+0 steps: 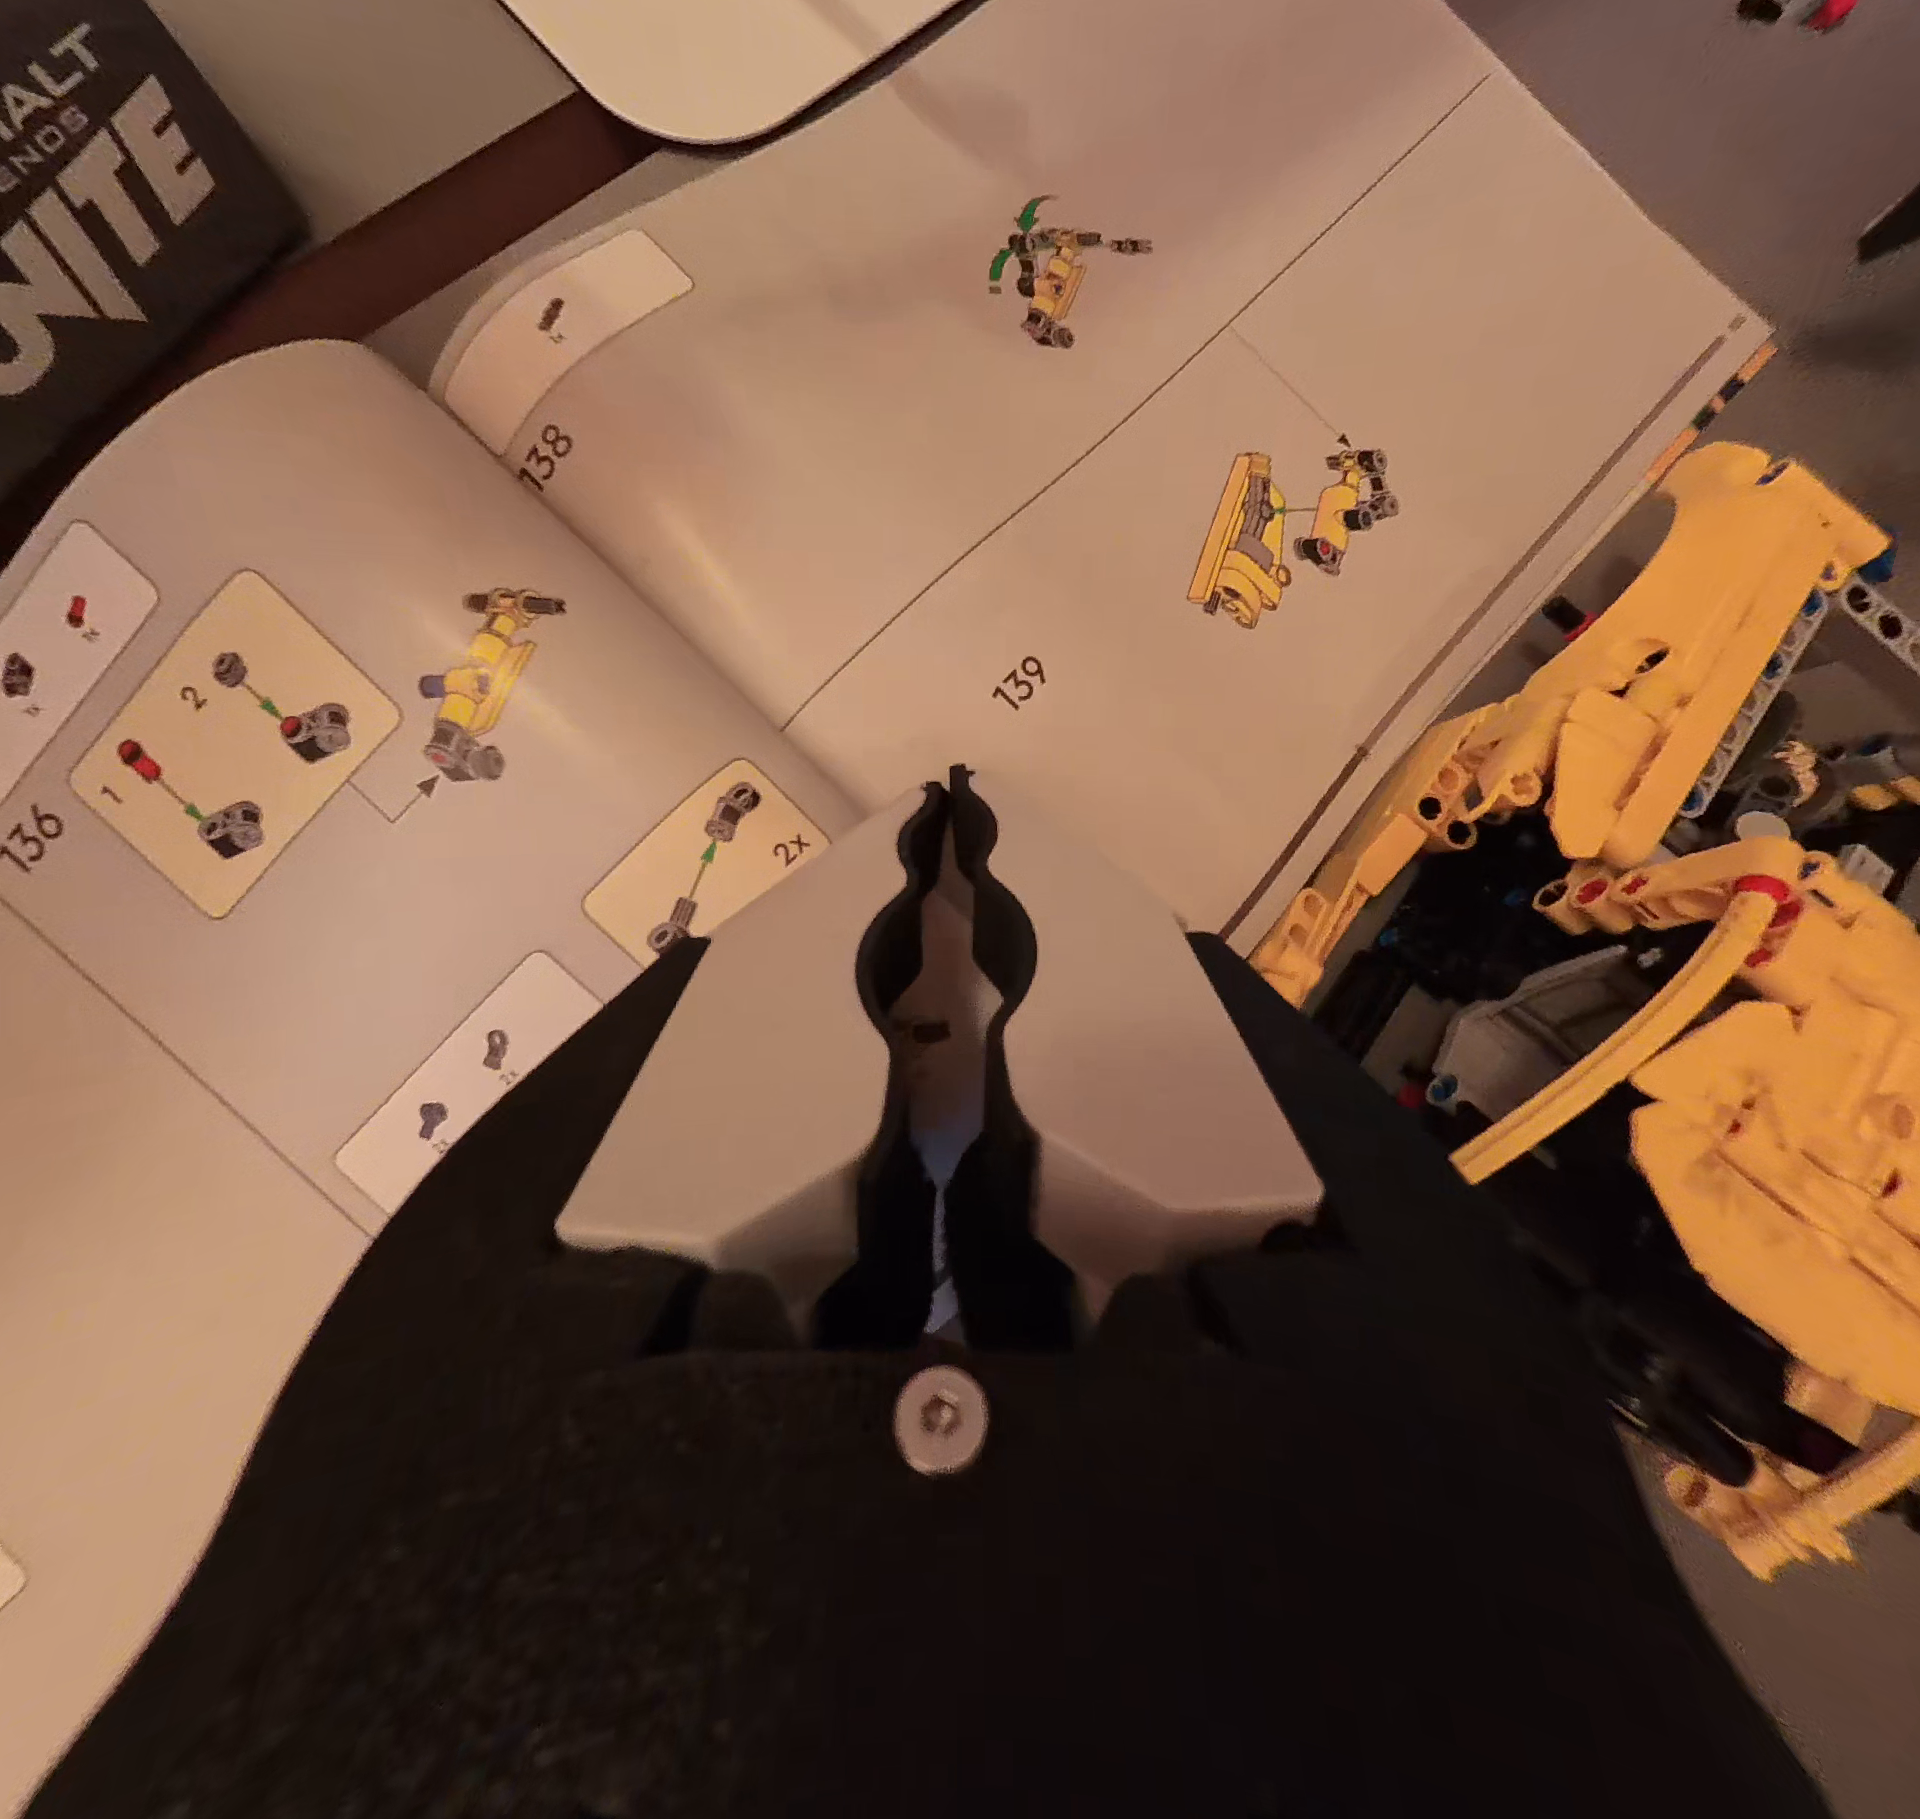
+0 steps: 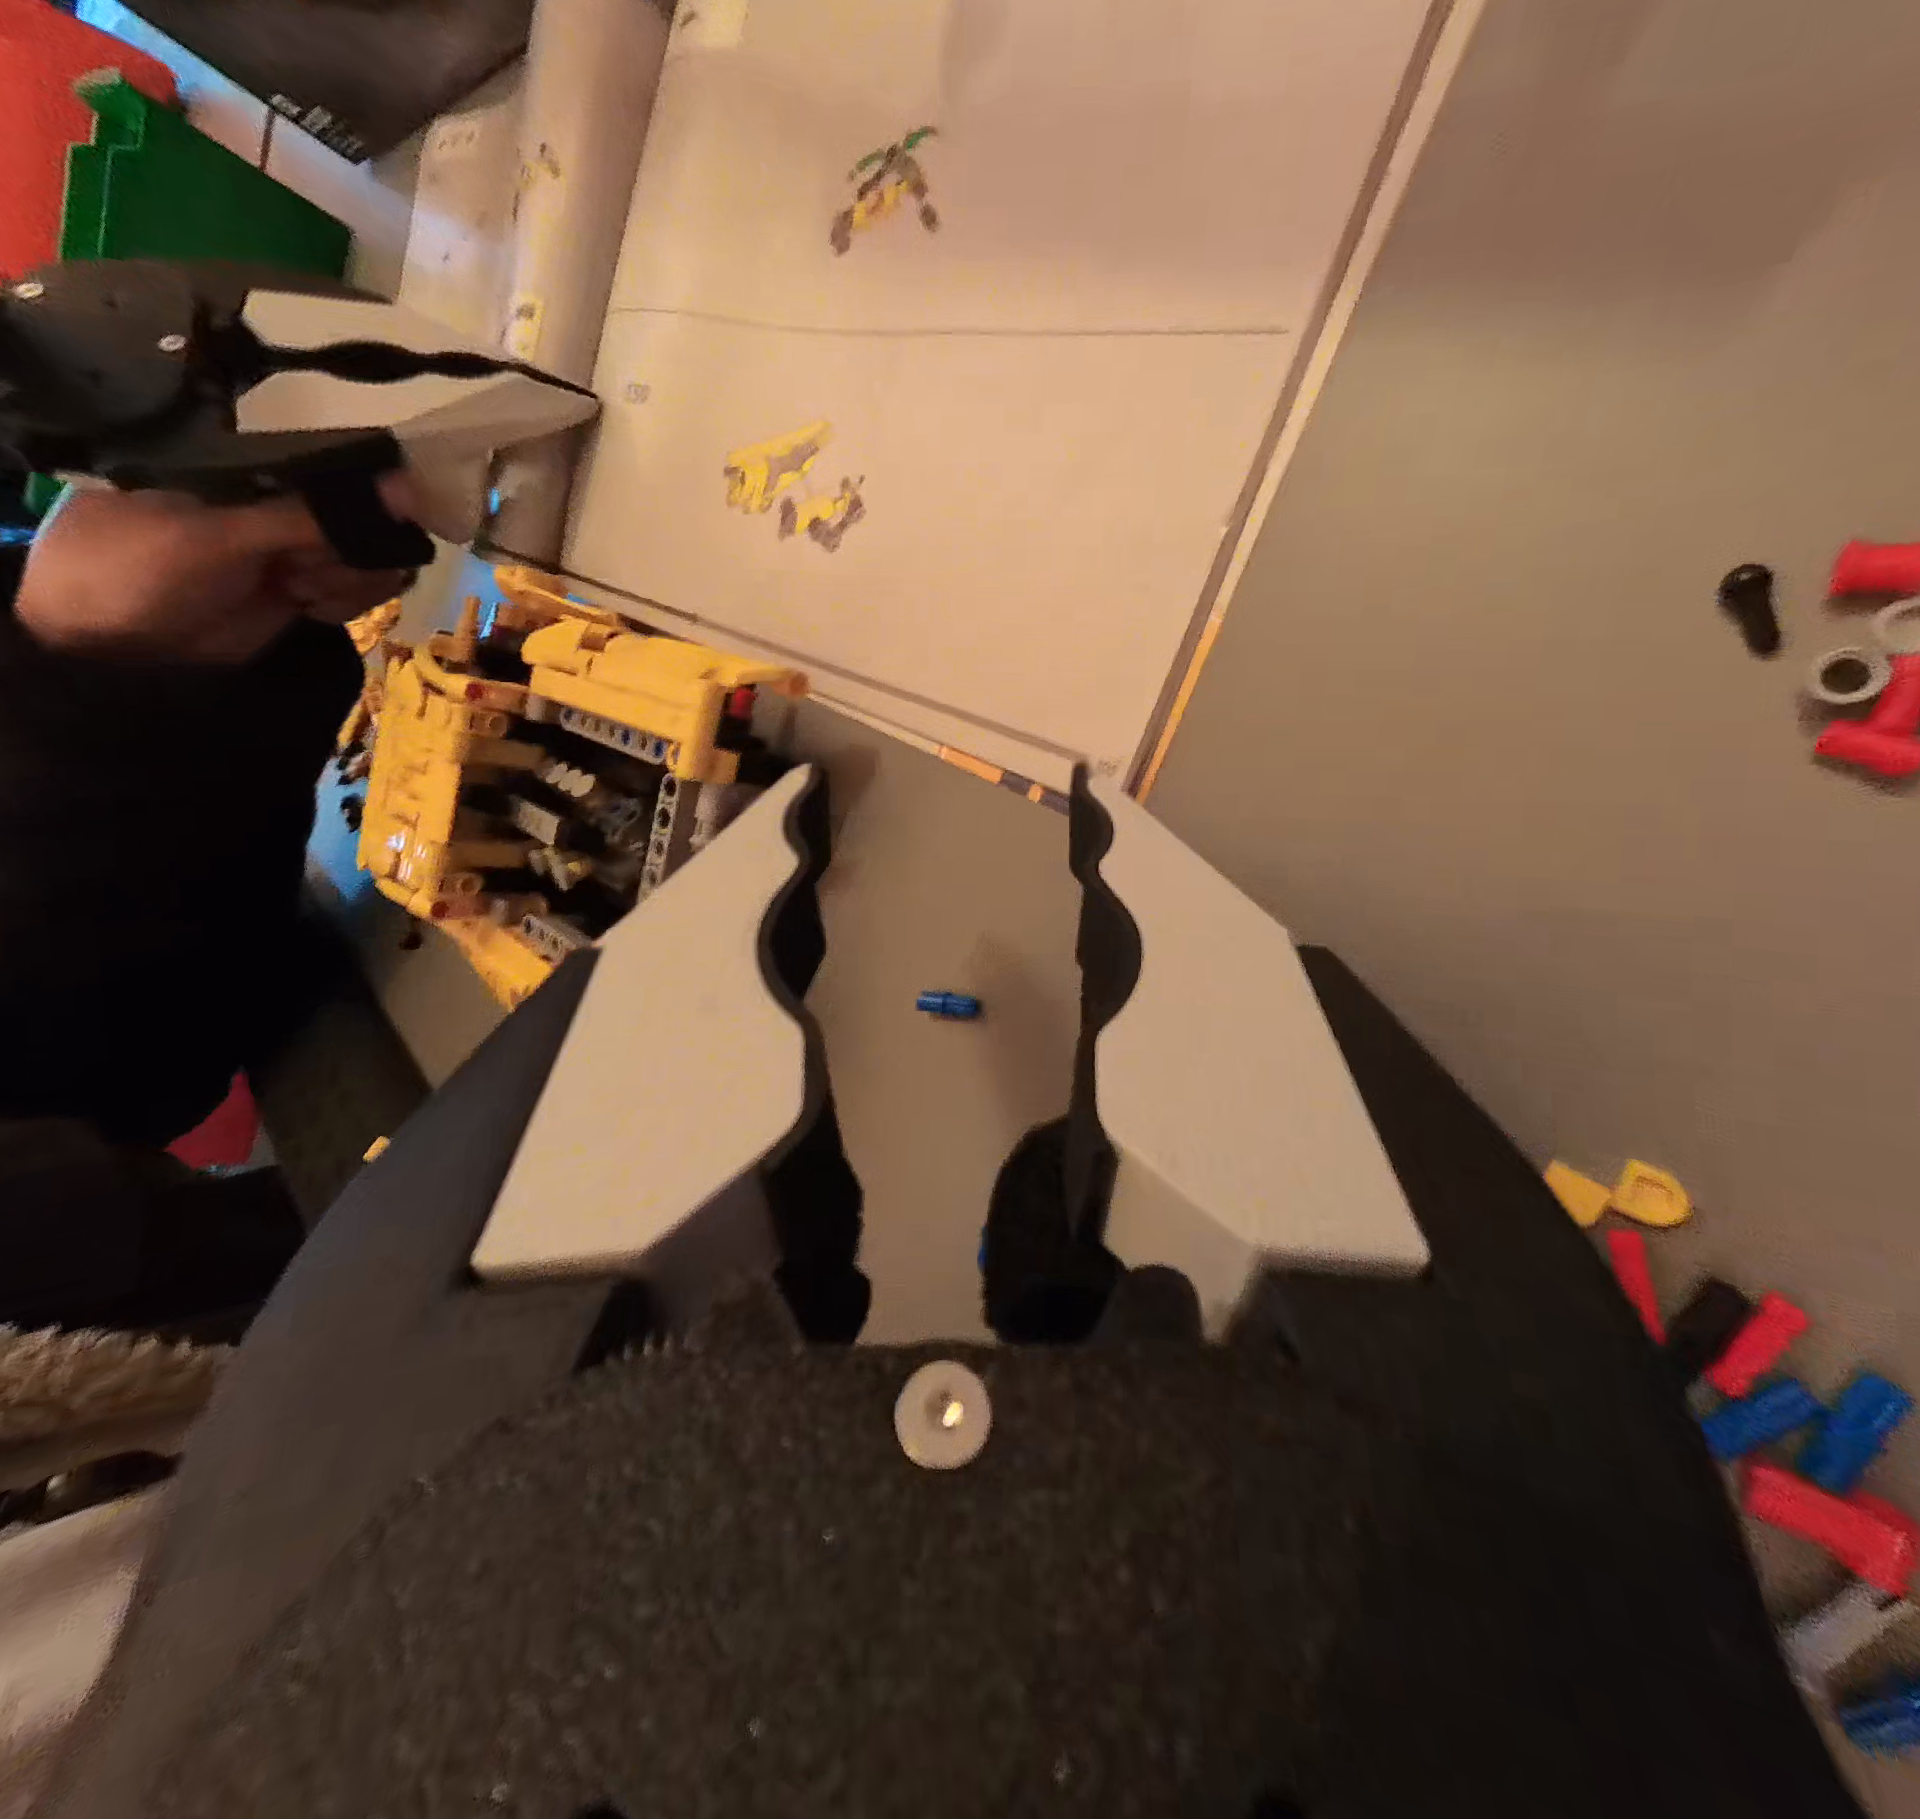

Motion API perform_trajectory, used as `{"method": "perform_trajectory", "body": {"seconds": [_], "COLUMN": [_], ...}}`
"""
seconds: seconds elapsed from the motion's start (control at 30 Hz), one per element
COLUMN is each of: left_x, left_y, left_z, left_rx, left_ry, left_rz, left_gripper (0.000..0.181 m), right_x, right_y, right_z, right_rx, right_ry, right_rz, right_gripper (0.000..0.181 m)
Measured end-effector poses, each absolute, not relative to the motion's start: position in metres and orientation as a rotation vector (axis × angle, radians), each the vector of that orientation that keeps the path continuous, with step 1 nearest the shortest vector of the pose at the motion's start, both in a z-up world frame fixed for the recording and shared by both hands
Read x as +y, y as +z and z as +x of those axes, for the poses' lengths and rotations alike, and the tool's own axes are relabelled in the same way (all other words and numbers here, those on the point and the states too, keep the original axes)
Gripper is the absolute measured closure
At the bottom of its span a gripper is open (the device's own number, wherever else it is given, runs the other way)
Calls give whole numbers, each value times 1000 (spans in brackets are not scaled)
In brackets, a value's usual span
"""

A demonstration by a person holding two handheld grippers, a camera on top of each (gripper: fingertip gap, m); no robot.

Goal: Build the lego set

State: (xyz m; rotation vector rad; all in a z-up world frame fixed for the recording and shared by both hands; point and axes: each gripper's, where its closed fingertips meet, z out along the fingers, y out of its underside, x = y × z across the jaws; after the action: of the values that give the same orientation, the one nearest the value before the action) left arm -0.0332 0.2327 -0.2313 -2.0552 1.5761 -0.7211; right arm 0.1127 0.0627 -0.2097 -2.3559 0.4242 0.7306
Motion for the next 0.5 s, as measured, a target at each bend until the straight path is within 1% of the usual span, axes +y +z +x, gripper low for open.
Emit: {"method": "perform_trajectory", "body": {"seconds": [0.17, 0.43, 0.5], "left_x": [232, 231, 231], "left_y": [-232, -232, -232], "left_z": [-32, -33, -33], "left_rx": [1573, 1553, 1550], "left_ry": [-698, -741, -752], "left_rz": [-2024, -2026, -2026], "left_gripper": [181, 181, 181], "right_x": [66, 85, 83], "right_y": [-228, -214, -216], "right_z": [110, 92, 104], "right_rx": [453, 486, 522], "right_ry": [739, 941, 856], "right_rz": [-2451, -2329, -2337], "right_gripper": [131, 138, 137]}}
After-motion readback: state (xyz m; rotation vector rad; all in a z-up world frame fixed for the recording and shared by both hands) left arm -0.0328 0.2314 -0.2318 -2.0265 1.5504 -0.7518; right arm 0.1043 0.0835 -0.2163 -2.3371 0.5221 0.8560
